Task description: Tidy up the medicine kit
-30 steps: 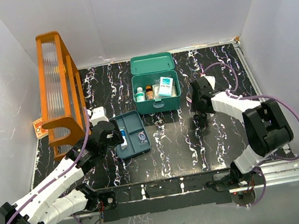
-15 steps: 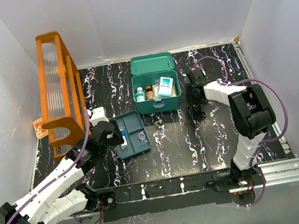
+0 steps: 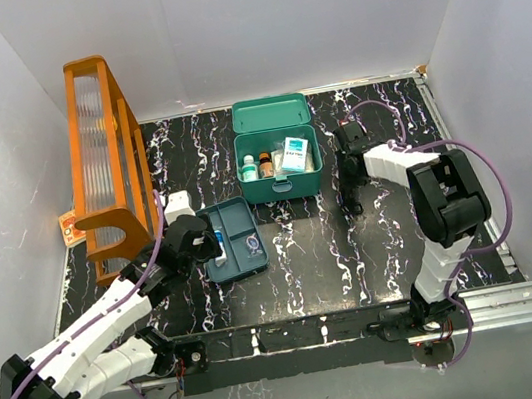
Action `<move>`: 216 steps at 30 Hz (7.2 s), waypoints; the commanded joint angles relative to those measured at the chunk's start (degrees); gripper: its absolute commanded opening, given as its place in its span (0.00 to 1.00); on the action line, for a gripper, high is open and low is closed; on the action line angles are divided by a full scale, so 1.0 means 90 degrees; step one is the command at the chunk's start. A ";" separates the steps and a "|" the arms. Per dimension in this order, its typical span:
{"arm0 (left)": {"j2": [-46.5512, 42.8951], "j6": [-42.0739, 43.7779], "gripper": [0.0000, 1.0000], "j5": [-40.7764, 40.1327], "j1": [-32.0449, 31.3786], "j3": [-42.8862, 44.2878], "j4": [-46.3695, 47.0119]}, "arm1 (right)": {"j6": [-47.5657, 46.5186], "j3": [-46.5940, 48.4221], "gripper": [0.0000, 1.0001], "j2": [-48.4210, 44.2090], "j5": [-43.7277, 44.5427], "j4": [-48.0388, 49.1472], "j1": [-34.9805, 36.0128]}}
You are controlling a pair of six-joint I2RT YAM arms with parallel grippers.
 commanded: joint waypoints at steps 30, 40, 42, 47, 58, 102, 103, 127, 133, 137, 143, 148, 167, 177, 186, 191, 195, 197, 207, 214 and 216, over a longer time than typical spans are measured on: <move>0.0312 0.0041 0.56 0.0137 -0.0029 0.0090 0.0278 | 0.1074 -0.0903 0.34 -0.1379 0.0432 -0.0940 0.0464; 0.0148 0.0040 0.56 0.0047 -0.0028 0.0087 0.0215 | 0.1159 -0.0788 0.34 -0.1078 0.0327 -0.1083 0.0513; 0.0115 0.0047 0.56 0.0042 -0.0027 0.0085 0.0212 | 0.1187 -0.0796 0.34 -0.1148 0.0323 -0.1077 0.0514; 0.0061 0.0048 0.56 -0.0010 -0.0026 0.0090 0.0191 | 0.1244 -0.0694 0.36 -0.1366 0.0300 -0.1115 0.0543; 0.0061 0.0044 0.56 0.0008 -0.0025 0.0079 0.0200 | 0.0947 -0.0035 0.41 -0.0689 0.1109 -0.0776 0.0534; 0.1145 0.0686 0.65 0.4140 -0.0137 0.0089 0.2691 | 0.1164 -0.1423 0.30 -0.1900 -0.0388 -0.0283 0.0261; 0.1203 0.0676 0.65 0.4173 -0.0179 0.0103 0.2751 | 0.1164 -0.1353 0.32 -0.1829 -0.0309 -0.0317 0.0302; 0.2213 0.0566 0.67 0.3447 -0.1107 0.0309 0.3168 | 0.1444 -0.0894 0.13 -0.0932 0.0656 -0.0468 0.0634; 0.2447 0.0598 0.76 0.3510 -0.1214 0.0313 0.3389 | 0.1351 -0.1231 0.13 -0.1712 -0.0104 -0.0106 0.0646; 0.2725 0.0578 0.77 0.3594 -0.1309 0.0373 0.3593 | 0.1427 -0.1587 0.13 -0.2086 -0.0641 0.0178 0.0651; 0.3313 0.0583 0.77 0.3673 -0.1567 0.0448 0.3958 | 0.1606 -0.2144 0.14 -0.2401 -0.1102 0.0584 0.0651; 0.3788 0.0590 0.77 0.3699 -0.1815 0.0622 0.4206 | 0.1676 -0.2386 0.14 -0.2569 -0.1409 0.0847 0.0651; 0.4905 0.0420 0.67 0.3391 -0.2256 0.1079 0.4520 | 0.1728 -0.3112 0.15 -0.3236 -0.2632 0.1695 0.0646; 0.5012 0.0447 0.30 0.3457 -0.2256 0.1120 0.4714 | 0.1632 -0.3267 0.15 -0.3428 -0.2874 0.1768 0.0658; 0.4878 0.0701 0.00 0.3357 -0.2254 0.1085 0.4401 | 0.1616 -0.3130 0.36 -0.3534 -0.2512 0.1553 0.0661; 0.4527 0.0885 0.00 0.3390 -0.2244 0.1112 0.4080 | 0.1823 -0.2839 0.54 -0.4179 -0.1934 0.1084 0.0658; 0.4025 0.1400 0.00 0.3487 -0.2196 0.1355 0.3308 | 0.2007 -0.2537 0.58 -0.4772 -0.1508 0.0643 0.0652; 0.3713 0.1819 0.00 0.3551 -0.2125 0.1586 0.2802 | 0.2119 -0.2334 0.58 -0.5036 -0.1259 0.0341 0.0651; 0.3106 0.3497 0.00 0.3957 -0.0789 0.3421 0.0889 | 0.2751 -0.1563 0.59 -0.6448 -0.0546 -0.0411 0.0643; 0.3894 0.5903 0.00 0.4214 -0.0107 0.4864 -0.0134 | 0.2638 -0.1562 0.59 -0.6589 -0.0574 -0.0440 0.0644; 0.4221 0.6445 0.00 0.4514 0.0278 0.5251 -0.0401 | 0.2558 -0.1485 0.59 -0.6468 -0.0665 -0.0477 0.0648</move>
